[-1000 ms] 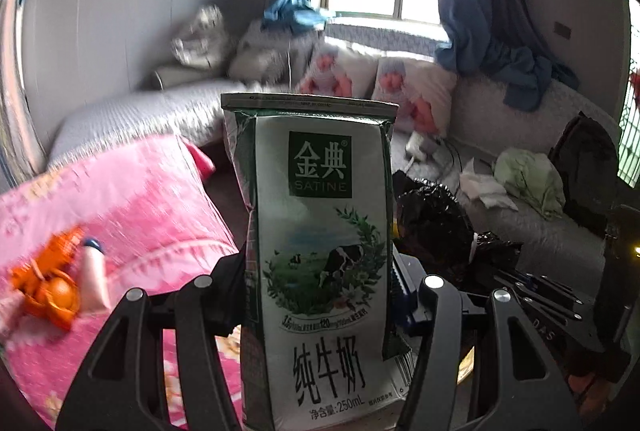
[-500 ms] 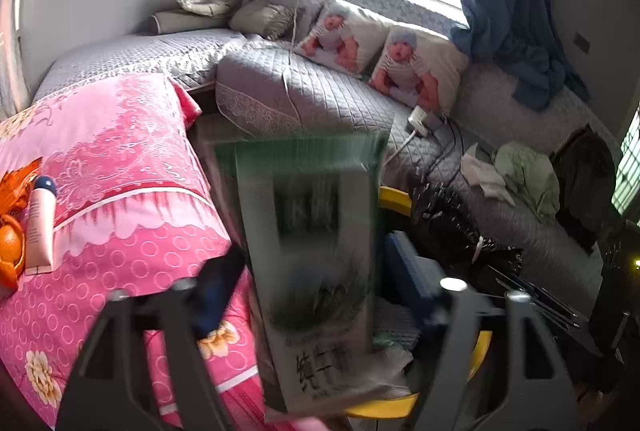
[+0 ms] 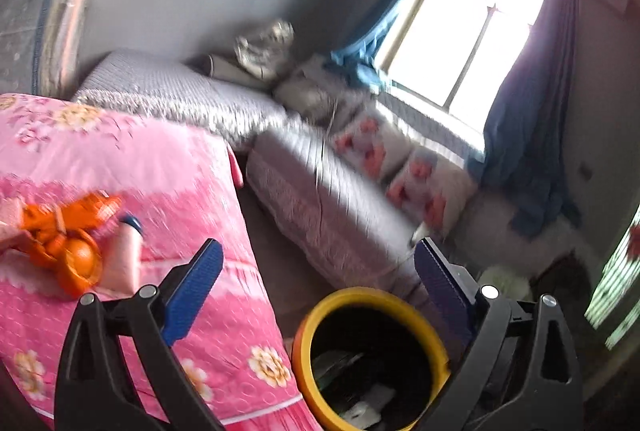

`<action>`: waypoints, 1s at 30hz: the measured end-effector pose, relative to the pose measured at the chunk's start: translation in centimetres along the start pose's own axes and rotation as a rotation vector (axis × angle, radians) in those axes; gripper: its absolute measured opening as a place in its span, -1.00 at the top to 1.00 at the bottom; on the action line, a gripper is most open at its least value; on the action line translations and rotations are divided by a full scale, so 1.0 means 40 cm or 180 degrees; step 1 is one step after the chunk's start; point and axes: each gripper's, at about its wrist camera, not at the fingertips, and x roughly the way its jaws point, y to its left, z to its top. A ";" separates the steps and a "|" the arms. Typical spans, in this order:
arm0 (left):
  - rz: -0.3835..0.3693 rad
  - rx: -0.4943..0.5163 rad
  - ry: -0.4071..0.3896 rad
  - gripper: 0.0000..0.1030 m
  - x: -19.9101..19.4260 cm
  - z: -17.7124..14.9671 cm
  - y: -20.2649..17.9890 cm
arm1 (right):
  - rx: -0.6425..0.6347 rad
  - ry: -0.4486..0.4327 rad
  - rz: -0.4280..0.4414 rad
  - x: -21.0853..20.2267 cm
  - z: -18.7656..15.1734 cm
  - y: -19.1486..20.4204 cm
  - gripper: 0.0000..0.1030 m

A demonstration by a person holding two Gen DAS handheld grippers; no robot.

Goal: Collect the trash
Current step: 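Move both tools back over the trash on the bed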

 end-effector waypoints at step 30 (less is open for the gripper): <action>0.2452 -0.0115 0.0846 -0.84 -0.318 -0.066 0.621 | -0.1275 0.0537 0.1202 0.125 -0.096 0.461 -0.28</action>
